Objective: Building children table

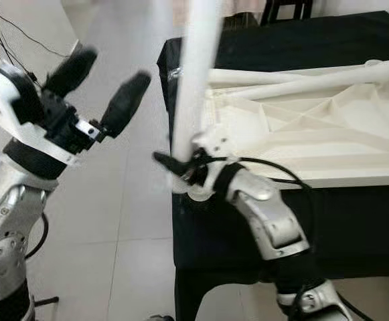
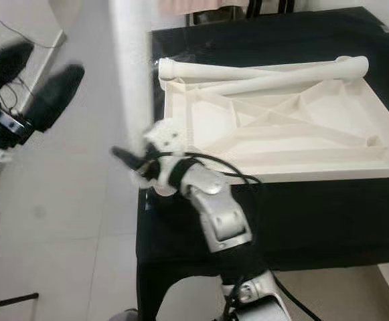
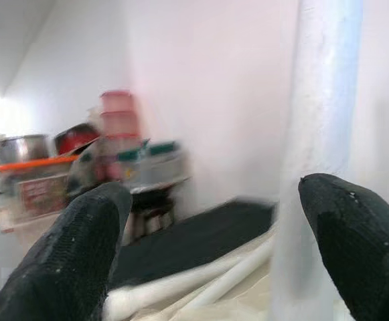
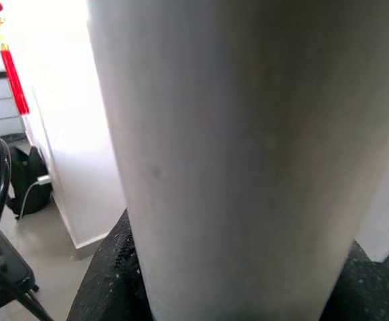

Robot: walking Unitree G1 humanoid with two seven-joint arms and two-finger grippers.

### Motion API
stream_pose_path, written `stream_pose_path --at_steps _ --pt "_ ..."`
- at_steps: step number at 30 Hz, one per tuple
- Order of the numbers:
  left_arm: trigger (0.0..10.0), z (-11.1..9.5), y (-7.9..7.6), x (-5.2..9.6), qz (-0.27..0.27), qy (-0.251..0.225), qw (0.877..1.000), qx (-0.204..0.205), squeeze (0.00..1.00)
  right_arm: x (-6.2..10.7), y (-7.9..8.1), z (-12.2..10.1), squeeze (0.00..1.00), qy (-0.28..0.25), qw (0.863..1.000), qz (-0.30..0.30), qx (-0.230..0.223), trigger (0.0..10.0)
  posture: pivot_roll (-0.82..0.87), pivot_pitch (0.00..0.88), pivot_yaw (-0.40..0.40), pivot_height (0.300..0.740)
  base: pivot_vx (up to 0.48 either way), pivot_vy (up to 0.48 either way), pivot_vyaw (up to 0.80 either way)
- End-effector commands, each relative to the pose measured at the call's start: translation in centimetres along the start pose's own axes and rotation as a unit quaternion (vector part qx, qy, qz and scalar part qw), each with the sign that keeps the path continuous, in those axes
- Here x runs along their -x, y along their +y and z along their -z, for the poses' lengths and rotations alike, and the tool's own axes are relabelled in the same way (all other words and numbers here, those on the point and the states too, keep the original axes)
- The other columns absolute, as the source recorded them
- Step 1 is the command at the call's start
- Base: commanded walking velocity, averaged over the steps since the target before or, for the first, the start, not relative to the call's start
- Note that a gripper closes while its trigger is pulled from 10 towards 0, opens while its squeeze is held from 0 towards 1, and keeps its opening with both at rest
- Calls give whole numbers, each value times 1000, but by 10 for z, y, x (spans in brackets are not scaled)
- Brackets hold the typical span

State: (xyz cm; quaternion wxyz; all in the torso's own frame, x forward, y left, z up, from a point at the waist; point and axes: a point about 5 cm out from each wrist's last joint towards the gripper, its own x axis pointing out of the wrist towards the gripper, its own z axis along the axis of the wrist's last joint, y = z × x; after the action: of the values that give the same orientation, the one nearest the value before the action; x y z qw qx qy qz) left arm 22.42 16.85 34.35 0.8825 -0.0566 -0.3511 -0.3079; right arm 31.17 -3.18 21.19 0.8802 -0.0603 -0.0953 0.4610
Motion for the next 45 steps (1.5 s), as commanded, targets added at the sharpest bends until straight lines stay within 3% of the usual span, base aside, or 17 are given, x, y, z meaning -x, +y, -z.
stream_pose_path --at_steps 1,2,3,4,6,8,9,10,11,12,20,21,23,24,41,44,45 --pt "10000 0 -5 -4 26 -6 999 25 169 -9 9 -2 0 -4 1000 -16 15 10000 36 65 66 740 0 0 0" --pt "10000 0 -5 -4 26 -6 999 25 169 -9 9 -2 0 -4 1000 -16 15 10000 36 65 66 740 0 0 0" --pt "10000 5 -5 -5 26 5 999 19 835 -11 11 -3 0 -7 1000 -19 14 10000 33 56 67 740 0 0 0" --pt "10000 10 -2 -7 20 17 1000 17 1000 -12 13 -5 0 -14 999 -26 14 10000 31 53 69 740 0 0 0" --pt "10000 13 0 -8 16 25 999 16 1000 -14 15 -7 0 -19 999 -31 14 10000 28 50 71 740 0 0 0" --pt "10000 19 6 -10 -10 38 999 16 1000 -15 20 -9 0 -17 996 -58 58 10000 20 43 74 740 0 0 0" --pt "10000 19 6 -10 -10 38 999 16 1000 -15 20 -9 0 -17 996 -58 58 10000 20 43 74 740 0 0 0" --pt "10000 23 9 -12 -23 43 999 14 894 -16 22 -9 0 -10 993 -73 94 10000 8 39 76 740 0 0 0" --pt "10000 25 10 -14 -30 47 998 15 894 -16 24 -8 0 -6 990 -84 117 10000 8 39 76 740 0 0 0" --pt "10000 30 11 -16 -41 52 998 20 0 -18 25 -8 0 -5 988 -88 128 10000 2 32 74 740 0 0 0" --pt "10000 46 12 -25 -74 65 994 50 0 -25 25 -10 0 -2 983 -84 165 10000 -4 29 67 740 0 0 0" --pt "3451 48 11 -25 -77 65 994 53 0 -26 24 -10 0 0 982 -79 170 10000 -6 31 68 740 0 0 0" --pt "3451 48 11 -25 -77 64 993 55 0 -27 24 -10 0 2 982 -76 173 10000 -6 31 68 740 0 0 0" --pt "0 49 10 -25 -79 62 993 58 0 -28 22 -8 0 6 982 -67 178 10000 -4 32 66 740 0 0 0" --pt "0 44 7 -27 -76 36 995 52 0 -32 4 -3 0 28 984 3 175 10000 -2 31 63 740 0 0 0" --pt "0 46 5 -30 -65 44 996 35 0 -33 2 -1 0 40 985 13 170 10000 -1 27 61 740 0 0 0" --pt "0 47 4 -32 -59 49 997 26 0 -34 0 1 784 49 985 11 163 10000 -1 27 61 740 0 0 0"
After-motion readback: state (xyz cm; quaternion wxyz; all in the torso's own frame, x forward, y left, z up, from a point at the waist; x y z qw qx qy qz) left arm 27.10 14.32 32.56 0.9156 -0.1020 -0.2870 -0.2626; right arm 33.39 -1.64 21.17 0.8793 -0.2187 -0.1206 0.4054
